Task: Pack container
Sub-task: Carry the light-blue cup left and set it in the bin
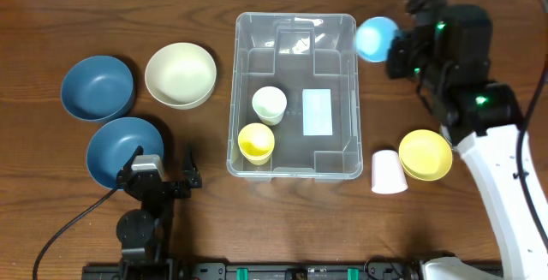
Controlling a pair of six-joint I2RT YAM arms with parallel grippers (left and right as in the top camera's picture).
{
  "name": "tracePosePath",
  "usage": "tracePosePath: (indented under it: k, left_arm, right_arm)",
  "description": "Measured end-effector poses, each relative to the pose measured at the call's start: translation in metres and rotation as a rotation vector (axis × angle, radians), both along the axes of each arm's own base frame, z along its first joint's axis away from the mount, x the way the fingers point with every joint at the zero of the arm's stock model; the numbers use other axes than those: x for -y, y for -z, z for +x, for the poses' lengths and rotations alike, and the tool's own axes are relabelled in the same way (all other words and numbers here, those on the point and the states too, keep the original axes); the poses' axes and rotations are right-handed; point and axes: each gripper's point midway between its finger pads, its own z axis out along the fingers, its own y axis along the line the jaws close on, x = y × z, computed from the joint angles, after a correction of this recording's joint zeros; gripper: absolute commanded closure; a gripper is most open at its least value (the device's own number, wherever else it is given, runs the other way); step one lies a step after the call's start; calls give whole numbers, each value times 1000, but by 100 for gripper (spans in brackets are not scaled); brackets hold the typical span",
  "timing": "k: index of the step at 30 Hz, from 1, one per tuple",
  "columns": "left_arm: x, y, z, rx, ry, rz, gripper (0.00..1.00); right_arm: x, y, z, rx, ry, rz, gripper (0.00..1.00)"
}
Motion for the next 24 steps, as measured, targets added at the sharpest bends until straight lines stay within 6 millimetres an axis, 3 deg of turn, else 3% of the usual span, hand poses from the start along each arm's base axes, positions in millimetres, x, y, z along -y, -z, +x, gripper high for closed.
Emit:
tracePosePath:
  k: [8,12,18,24]
  left_arm:
    - [0,0,0,0,0,0,2]
    - [0,0,0,0,0,0,2]
    - [0,0,0,0,0,0,2]
    - [0,0,0,0,0,0,2]
  right_arm:
    - [-85,8,-30,-19,-220,-15,99]
    - [-117,14,-42,-27,-303,-21,99]
    - [-145,58,-38,-119,-355,-60,99]
    - [-158,101,-27,-194,-364,-94,99]
